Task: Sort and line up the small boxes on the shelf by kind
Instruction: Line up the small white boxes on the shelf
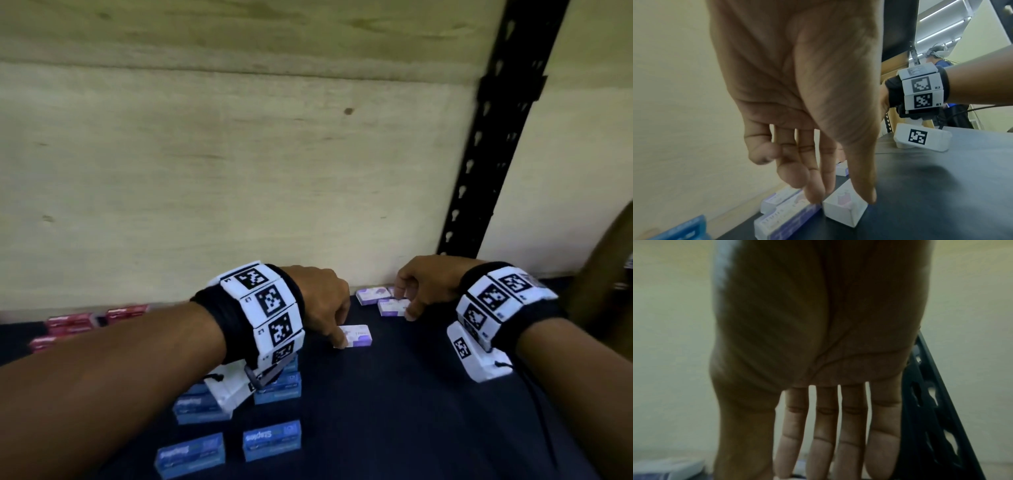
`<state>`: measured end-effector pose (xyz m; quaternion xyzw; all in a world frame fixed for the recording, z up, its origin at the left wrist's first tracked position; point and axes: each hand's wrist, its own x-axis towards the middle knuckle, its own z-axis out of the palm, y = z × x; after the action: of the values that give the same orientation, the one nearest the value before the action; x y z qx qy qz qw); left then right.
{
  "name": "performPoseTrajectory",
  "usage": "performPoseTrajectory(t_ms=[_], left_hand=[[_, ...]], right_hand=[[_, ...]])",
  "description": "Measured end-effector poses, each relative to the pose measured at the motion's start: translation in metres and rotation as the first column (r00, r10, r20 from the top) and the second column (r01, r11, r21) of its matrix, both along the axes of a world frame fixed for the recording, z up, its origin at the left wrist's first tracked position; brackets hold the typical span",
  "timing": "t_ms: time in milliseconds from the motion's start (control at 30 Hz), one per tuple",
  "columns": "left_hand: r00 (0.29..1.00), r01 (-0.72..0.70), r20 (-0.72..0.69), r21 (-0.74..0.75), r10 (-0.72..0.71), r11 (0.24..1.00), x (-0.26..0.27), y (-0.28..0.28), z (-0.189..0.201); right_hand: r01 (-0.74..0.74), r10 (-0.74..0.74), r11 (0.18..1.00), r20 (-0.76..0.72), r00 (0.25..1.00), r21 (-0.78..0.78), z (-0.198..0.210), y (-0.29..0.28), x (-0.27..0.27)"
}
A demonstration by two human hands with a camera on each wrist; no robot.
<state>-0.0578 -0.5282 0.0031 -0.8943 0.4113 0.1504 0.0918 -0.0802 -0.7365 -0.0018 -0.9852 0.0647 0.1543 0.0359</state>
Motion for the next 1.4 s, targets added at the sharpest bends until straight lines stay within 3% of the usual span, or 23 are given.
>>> performPoseTrajectory(t_ms=[400,767,1033,1267,1400], left_hand=[[0.997,0.062,0.047,0.102,-0.067,0.993,-0.021,-0.02,0.0],[0.98,0.03,-0.197,0.034,-0.023,0.999,-0.053,0.001,0.006],[0.956,0.065,-0.284,-0.061,-0.079,0.996,-0.08,0.005,0.009],[0.968,0.091,-0.236,-0.008,-0.09,0.996,-0.087,0.001,0.008],[0.99,0.101,-0.096,-0.023,-0.103,0.995,-0.09,-0.001,0.006]], right_hand=[[-0.029,0.028,0.995,-0.012,1.0,-0.095,-0.007,0.01,-0.004],[0.001,-0.004,1.0,-0.12,0.993,-0.025,0.007,0.015,-0.044],[-0.034,0.03,0.999,-0.159,0.987,-0.028,0.01,0.021,-0.084],[-0.061,0.058,0.998,-0.146,0.988,-0.018,0.008,0.026,-0.112],[-0.033,0.032,0.999,-0.131,0.991,-0.004,0.008,0.026,-0.118]])
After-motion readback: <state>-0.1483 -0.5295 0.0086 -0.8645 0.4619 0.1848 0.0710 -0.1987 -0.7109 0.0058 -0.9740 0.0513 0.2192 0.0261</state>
